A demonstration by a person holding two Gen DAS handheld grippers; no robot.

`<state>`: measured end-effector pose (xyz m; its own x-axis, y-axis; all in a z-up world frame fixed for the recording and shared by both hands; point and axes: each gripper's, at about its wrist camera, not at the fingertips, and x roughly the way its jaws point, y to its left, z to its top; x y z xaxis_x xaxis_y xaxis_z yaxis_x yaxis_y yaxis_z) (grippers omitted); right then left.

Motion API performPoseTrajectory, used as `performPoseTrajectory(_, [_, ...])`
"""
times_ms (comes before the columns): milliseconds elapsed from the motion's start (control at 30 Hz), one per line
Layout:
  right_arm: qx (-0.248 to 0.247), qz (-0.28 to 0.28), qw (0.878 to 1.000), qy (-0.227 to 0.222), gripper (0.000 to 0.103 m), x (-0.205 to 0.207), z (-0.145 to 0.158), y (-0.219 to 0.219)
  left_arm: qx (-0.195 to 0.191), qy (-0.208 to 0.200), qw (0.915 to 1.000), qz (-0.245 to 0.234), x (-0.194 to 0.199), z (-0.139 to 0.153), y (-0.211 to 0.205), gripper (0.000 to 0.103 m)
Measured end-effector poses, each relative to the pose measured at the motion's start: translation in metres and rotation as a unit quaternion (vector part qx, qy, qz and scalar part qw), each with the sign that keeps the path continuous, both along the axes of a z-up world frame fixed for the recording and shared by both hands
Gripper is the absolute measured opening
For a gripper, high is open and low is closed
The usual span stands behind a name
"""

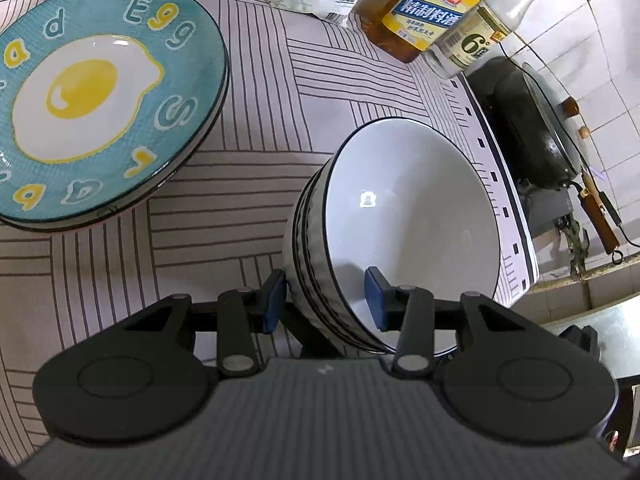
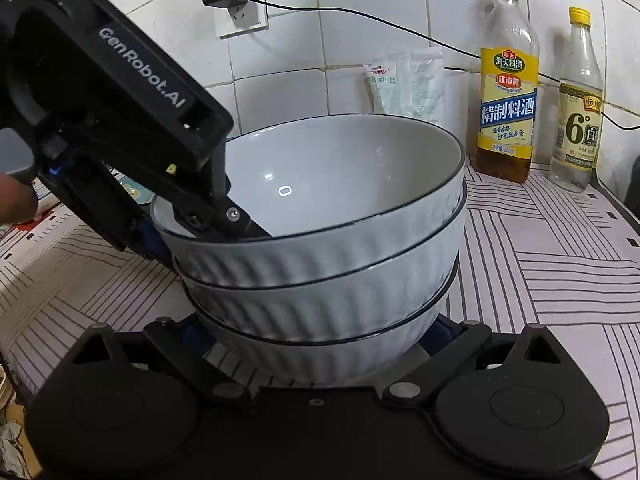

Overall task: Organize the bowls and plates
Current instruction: 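Carry the bowl stack onto the plate stack and lower it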

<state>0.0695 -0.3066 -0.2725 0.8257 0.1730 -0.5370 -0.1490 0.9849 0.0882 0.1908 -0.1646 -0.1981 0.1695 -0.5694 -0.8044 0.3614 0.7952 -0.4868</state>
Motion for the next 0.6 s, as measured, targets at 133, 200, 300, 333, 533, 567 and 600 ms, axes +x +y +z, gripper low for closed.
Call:
performPoseTrajectory(133, [-0.004, -0.006, 1.0, 0.0, 0.1, -0.004, 0.012, 0.003, -0.01, 0.005, 0.9999, -0.003, -0.005, 0.01, 0.006, 0.041])
performPoseTrajectory(200, [-0.009, -0.006, 1.0, -0.004, 0.1, -0.008, 0.021, 0.006, -0.017, 0.005, 0.9998, -0.004, -0.008, 0.018, 0.01, 0.041])
performPoseTrajectory(300, [-0.021, -0.002, 1.0, -0.016, 0.1, -0.013, 0.038, 0.013, -0.034, -0.004, 0.9994, -0.004, -0.014, 0.033, 0.021, 0.041])
performPoseTrajectory(333, [-0.024, -0.001, 1.0, -0.02, 0.1, -0.015, 0.042, 0.014, -0.039, -0.006, 0.9992, -0.003, -0.016, 0.037, 0.025, 0.04])
performPoseTrajectory(533, [-0.032, 0.021, 0.998, -0.046, 0.1, -0.018, 0.066, 0.031, -0.043, -0.028, 0.9987, 0.007, -0.028, 0.064, 0.05, 0.04])
performPoseTrajectory(567, [-0.032, 0.024, 0.998, -0.049, 0.1, -0.018, 0.069, 0.034, -0.04, -0.033, 0.9986, 0.01, -0.031, 0.068, 0.054, 0.04])
performPoseTrajectory(600, [-0.029, 0.027, 0.998, -0.053, 0.1, -0.017, 0.072, 0.037, -0.039, -0.038, 0.9985, 0.012, -0.032, 0.072, 0.059, 0.04])
